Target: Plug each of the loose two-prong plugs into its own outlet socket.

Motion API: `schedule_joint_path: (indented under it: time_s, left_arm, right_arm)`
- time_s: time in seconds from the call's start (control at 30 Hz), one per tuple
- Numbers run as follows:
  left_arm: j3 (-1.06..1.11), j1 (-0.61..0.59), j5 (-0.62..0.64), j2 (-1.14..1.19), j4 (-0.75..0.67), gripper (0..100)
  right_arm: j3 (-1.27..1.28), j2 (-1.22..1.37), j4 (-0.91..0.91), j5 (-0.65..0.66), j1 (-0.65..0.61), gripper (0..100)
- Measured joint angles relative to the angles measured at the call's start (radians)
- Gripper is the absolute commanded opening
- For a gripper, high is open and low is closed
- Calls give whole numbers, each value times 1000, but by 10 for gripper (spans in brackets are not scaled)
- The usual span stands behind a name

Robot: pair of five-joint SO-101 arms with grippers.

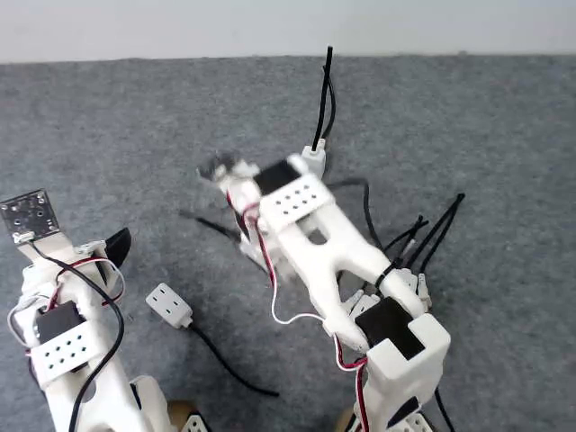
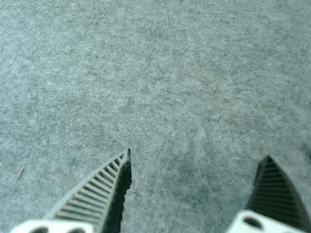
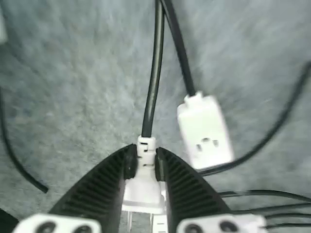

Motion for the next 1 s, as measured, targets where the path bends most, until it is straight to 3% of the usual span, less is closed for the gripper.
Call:
schedule_joint_path:
  time_s: [0.2, 0.53, 0.8, 1.0]
  left_arm:
    - [0, 0, 0, 0, 0, 379]
    - [15, 124, -38, -9, 0, 379]
    - [-17, 370, -100, -74, 0, 379]
    - [-41, 631, -129, -333, 0, 379]
  right_arm:
    - [-468, 0, 199, 5, 0, 8]
    - [-856, -5, 203, 5, 55, 8]
    - [-1059, -5, 203, 5, 63, 8]
    - [-1206, -6, 196, 5, 41, 8]
